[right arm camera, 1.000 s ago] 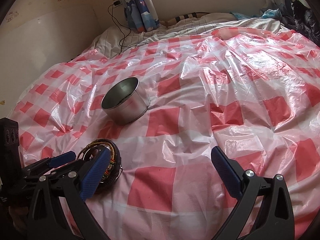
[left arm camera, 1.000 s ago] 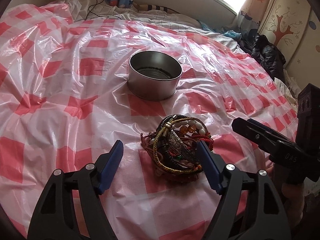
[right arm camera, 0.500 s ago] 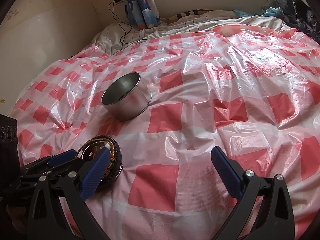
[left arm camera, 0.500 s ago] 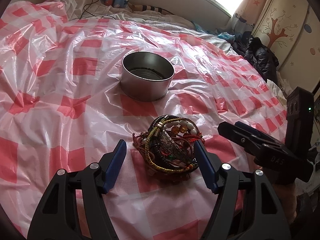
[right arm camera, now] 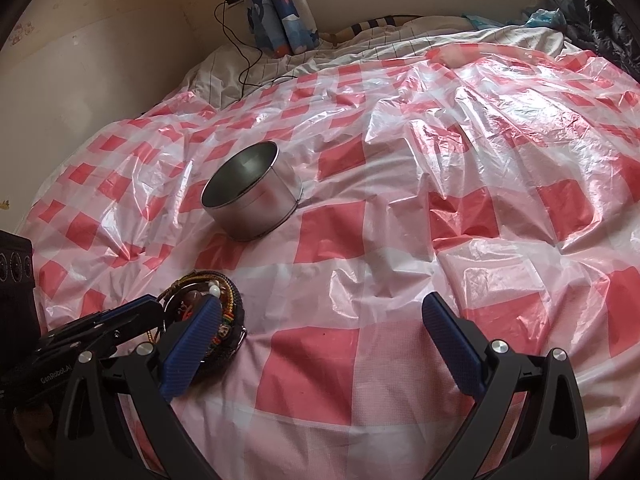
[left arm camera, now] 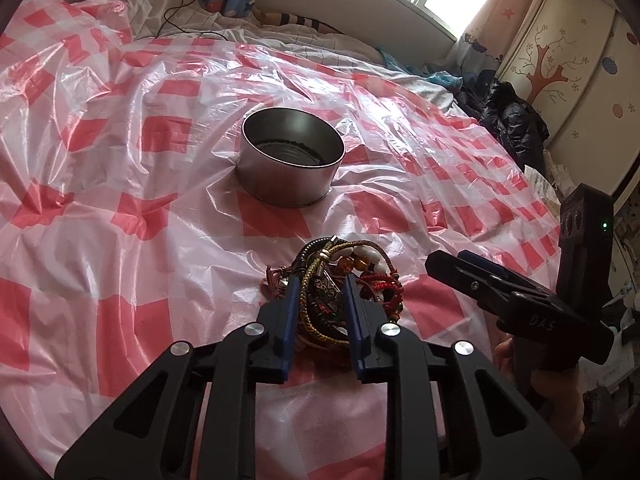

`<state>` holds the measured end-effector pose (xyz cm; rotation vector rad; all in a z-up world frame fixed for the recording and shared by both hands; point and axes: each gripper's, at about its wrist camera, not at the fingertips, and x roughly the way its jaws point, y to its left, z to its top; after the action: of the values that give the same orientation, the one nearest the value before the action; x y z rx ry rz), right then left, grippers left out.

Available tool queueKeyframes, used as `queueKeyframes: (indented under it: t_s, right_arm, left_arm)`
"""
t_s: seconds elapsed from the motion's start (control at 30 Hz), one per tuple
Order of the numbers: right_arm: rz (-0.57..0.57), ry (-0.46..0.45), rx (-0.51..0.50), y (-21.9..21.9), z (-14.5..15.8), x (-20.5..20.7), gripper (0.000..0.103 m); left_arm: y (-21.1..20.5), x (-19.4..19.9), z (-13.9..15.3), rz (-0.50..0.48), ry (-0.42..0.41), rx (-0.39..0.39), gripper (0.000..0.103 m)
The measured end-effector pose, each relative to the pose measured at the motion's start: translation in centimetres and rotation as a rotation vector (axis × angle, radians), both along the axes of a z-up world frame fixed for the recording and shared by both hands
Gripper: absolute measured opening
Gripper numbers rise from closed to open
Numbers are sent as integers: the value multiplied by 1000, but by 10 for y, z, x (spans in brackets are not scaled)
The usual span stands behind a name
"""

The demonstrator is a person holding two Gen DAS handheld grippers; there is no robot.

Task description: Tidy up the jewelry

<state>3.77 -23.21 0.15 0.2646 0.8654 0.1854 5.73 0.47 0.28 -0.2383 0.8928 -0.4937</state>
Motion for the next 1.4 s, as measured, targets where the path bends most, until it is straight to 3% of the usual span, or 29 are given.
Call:
queueKeyframes:
  t_s: [0.07,0.2,0.43,0.63,0.83,0.93,1.1,1.4]
  right_arm:
    - [2,1,0,1,0,0,97]
    - [11,-1,13,2,0,0,97]
    - [97,-53,79,11,9,-6,97]
    - [246,-108,62,42,20,-10,97]
    - [357,-109,-18,72,21,-10,97]
    - [391,-63,-64,83,10,-5,97]
    - [363,33,35,77,-5,16,97]
    - [382,77,-64,94,-21,30,96]
  left_arm:
    - [2,0,0,0,8,-13,3]
    - [5,-5,7,-10,-22,-39,3]
    - [34,-9,38,11,-111,-193,2]
    - [66,-9,67,75,-213,-221,2]
    - [85,-4,70,123,-215,-234,2]
    - [83,-6,72,114,-222,-221,2]
    - [85,-8,69,111,-221,-220,3]
    - [85,-8,67,107,-213,-234,3]
